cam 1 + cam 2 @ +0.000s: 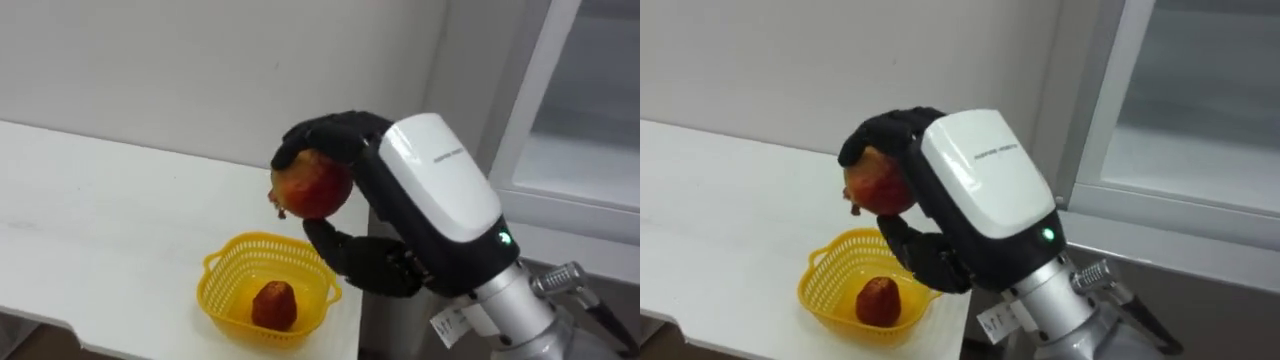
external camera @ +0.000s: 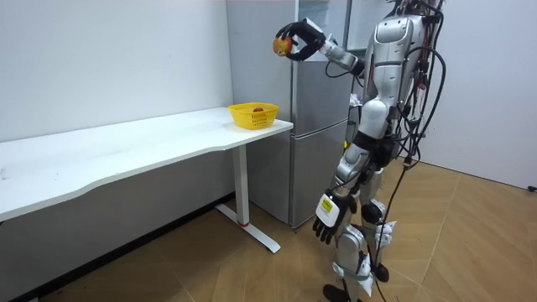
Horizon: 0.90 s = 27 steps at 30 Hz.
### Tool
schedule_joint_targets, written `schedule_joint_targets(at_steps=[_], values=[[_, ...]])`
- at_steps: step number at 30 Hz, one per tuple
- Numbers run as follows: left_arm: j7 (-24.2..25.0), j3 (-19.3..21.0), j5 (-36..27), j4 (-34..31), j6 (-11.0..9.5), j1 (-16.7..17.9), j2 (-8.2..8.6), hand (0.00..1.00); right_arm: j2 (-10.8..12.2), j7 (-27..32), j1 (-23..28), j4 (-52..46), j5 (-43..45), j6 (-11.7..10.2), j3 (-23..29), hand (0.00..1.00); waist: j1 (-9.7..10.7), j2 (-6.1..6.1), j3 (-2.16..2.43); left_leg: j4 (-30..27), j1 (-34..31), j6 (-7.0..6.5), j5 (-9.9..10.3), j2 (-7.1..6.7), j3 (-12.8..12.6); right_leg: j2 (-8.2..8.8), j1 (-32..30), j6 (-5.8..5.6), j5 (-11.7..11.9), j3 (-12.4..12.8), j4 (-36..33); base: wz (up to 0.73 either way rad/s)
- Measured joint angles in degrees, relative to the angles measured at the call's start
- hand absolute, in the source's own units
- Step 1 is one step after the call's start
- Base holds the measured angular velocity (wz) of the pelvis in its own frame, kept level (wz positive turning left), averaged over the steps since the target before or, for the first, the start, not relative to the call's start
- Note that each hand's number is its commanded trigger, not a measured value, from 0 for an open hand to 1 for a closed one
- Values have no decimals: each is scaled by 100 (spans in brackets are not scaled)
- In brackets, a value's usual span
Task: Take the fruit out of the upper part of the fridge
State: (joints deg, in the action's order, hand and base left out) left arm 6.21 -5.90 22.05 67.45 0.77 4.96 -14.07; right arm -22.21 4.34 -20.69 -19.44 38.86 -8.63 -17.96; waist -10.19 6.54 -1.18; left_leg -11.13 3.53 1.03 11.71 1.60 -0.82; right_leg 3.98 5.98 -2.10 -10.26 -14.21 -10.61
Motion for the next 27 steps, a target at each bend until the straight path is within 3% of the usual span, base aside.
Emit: schedule_joint_targets(at_steps=[4,11,19,27], values=[[81,-3,1,-17,3,-54,-16,0,34,-182,-101,609,16,77,-359,100,-114,-9,-7,-2,-67,0,0,-1,16,0,-27,-1,0,-3,1,2],[126,3,110,-29,11,-49,-3,0,110,-394,-240,1433,419,258,-510,100,-285,43,19,-27,-140,0,-1,-10,71,-2,-99,-1,-1,-18,0,3],[103,-4,108,23,51,-48,-5,0,247,-378,-421,2325,480,376,-569,100,-371,186,-48,-65,-199,0,-2,-27,219,11,-76,-2,-1,-164,7,9],[92,0,124,-25,132,-35,0,0,247,-378,-522,2818,445,495,-610,100,-445,183,-56,-155,-296,1,-1,-32,264,13,-107,-2,-1,-177,5,2]])
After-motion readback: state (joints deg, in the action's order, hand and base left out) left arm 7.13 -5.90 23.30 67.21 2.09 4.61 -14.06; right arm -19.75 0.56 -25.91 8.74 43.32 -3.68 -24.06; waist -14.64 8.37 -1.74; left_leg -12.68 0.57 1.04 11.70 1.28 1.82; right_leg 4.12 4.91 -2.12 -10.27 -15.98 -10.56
